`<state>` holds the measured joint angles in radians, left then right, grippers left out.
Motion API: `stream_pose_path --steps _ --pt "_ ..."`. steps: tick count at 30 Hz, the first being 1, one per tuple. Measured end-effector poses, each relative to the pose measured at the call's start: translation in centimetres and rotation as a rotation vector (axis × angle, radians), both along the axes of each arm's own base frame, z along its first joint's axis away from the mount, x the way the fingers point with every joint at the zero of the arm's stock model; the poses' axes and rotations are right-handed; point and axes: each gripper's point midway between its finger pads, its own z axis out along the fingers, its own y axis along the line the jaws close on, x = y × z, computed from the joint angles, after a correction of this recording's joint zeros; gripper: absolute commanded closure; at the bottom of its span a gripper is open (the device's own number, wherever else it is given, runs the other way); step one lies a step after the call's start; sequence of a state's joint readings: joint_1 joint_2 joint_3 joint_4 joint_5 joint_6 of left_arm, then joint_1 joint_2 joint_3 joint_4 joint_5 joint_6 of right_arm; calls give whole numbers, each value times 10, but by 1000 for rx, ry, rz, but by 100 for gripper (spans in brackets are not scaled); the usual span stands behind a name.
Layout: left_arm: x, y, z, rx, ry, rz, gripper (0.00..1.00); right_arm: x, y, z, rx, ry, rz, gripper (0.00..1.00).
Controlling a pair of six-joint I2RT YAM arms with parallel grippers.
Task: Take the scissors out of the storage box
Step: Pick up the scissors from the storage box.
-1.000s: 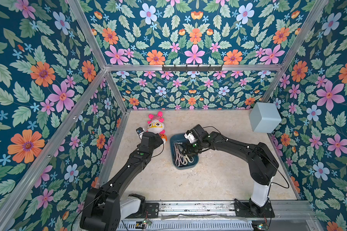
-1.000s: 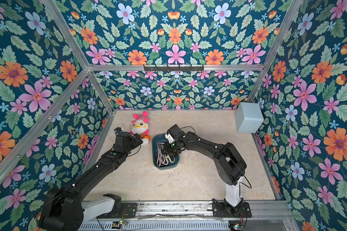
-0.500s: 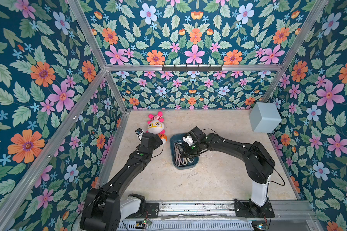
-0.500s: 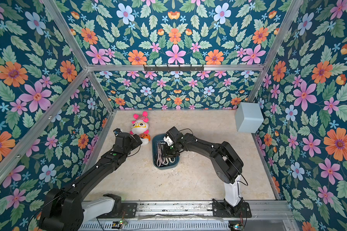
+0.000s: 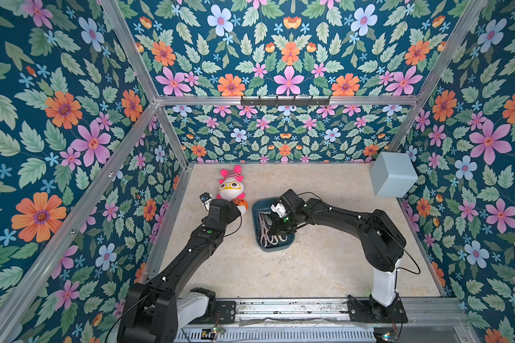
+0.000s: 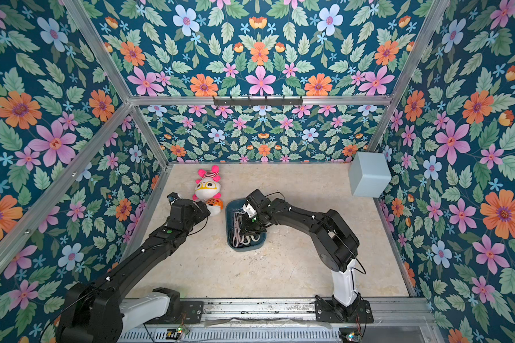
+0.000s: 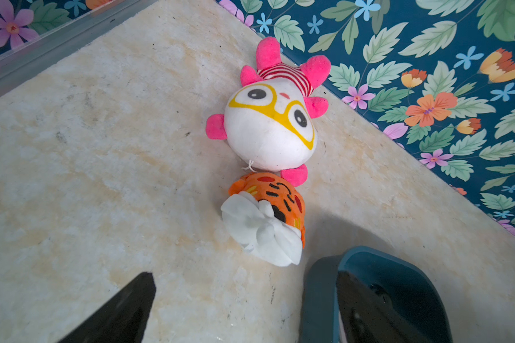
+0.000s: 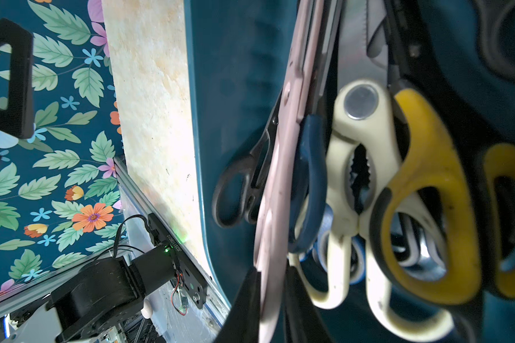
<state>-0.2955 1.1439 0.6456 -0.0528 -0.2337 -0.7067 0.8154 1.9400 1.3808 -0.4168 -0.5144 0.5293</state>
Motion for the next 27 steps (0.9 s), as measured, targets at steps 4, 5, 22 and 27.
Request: stream_pose_path --steps 4,5,22,27 --pt "-1 1 1 1 -4 3 1 -2 -2 -2 -12 12 -4 90" --pt "-1 1 1 1 -4 3 1 -1 -2 -1 -14 11 -5 91" --pt "9 9 25 14 -49 28 1 33 -23 77 55 -132 -91 100" --pt "12 6 25 7 -44 17 1 60 -59 104 70 -192 -174 100"
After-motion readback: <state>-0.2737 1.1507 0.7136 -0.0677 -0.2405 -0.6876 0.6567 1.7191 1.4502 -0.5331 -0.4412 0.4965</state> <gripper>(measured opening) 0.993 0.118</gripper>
